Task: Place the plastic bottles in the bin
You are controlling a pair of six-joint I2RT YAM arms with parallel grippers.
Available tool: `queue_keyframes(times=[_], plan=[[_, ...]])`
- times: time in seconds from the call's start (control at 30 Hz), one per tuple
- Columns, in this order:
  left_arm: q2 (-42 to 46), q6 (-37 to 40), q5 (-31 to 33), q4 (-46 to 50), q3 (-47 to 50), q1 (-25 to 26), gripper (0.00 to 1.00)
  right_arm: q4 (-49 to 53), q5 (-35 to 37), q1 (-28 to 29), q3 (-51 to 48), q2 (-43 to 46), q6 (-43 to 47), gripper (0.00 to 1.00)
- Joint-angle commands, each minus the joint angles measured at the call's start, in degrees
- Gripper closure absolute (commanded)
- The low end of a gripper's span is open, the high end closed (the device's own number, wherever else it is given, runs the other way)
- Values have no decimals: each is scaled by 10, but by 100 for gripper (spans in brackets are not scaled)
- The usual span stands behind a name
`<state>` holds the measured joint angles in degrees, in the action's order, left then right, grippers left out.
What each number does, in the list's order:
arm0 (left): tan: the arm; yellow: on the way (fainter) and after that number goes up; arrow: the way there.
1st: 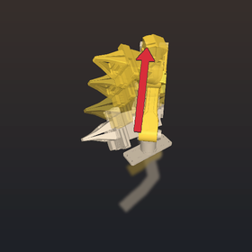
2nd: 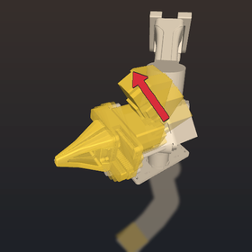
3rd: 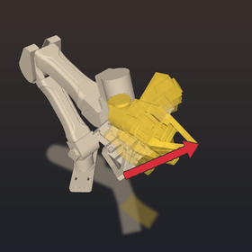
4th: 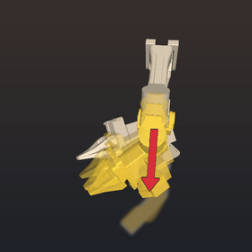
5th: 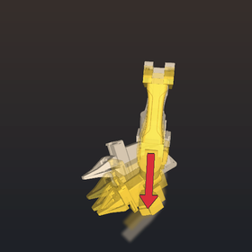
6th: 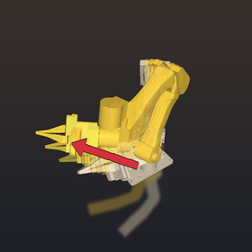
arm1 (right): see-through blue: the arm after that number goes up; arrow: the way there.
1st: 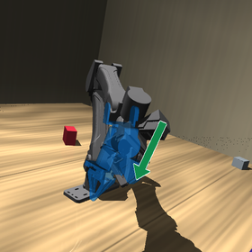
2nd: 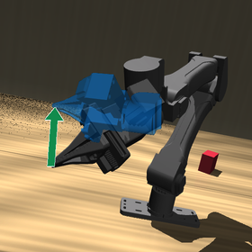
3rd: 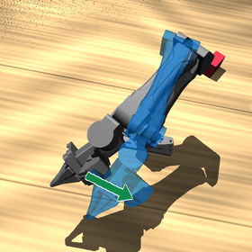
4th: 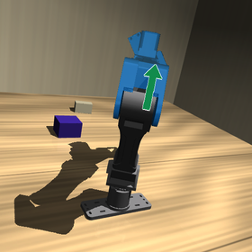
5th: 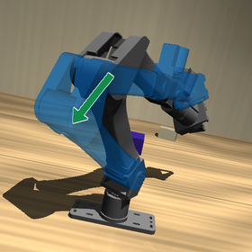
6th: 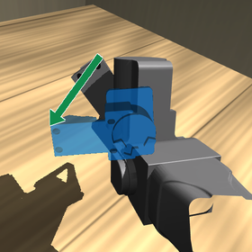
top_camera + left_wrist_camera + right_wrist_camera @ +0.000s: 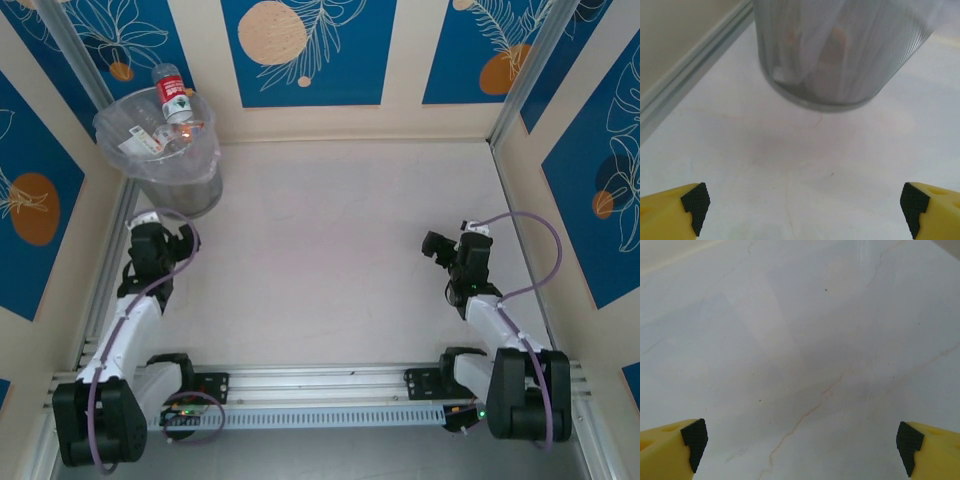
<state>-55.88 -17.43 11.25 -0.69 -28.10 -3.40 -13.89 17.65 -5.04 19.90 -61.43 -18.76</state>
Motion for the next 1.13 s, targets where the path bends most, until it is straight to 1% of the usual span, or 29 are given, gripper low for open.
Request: queue_keyframes(times=[0.0,0.03,0.1,0.17,0.23,0.27,0.33,0.37,0.43,0.47,0.5,0.53,0.57,0.6,0.63,0.67,0.7,0.73,0.77,0.8,1.1], plan=[[-41,55,2,-175,64,6,1,-68,-58,-10,14,-52,18,1],[-65,57,-2,-195,71,6,1,-64,-75,-12,28,-70,23,1],[-118,58,-21,-219,64,7,1,-92,-111,-12,43,-104,41,1],[-179,63,-42,-255,49,11,1,-113,-142,-11,59,-135,56,1],[-222,84,-48,-260,16,21,1,-135,-172,-8,71,-158,72,1],[-232,101,-40,-263,8,28,1,-145,-180,-4,72,-164,79,1],[-251,122,-19,-300,5,36,1,-173,-184,8,71,-174,102,1],[-260,130,-24,-327,9,36,1,-189,-182,14,68,-178,116,1],[-283,156,-66,-371,15,41,1,-217,-190,19,66,-190,120,1],[-284,174,-74,-376,20,52,1,-251,-194,24,54,-202,123,1],[-298,188,-62,-425,42,68,1,-305,-197,32,34,-221,135,1],[-330,198,-57,-503,63,77,1,-350,-198,43,19,-246,151,1],[-336,203,-50,-535,67,82,1,-408,-195,52,7,-269,155,1],[-315,194,-51,-456,49,81,1,-392,-185,56,7,-261,159,1],[-330,196,-51,-495,58,78,1,-343,-176,54,22,-249,155,1],[-326,196,-52,-495,59,78,1,-350,-154,54,30,-263,145,1],[-318,195,-56,-472,55,78,1,-331,-146,47,40,-261,131,1],[-321,197,-58,-471,51,78,1,-314,-156,41,42,-256,129,1],[-319,196,-60,-470,53,78,1,-337,-154,43,37,-263,129,1],[-321,196,-61,-472,51,78,1,-320,-147,46,41,-258,132,1],[-320,195,-69,-466,50,75,1,-324,-147,46,40,-260,131,1]])
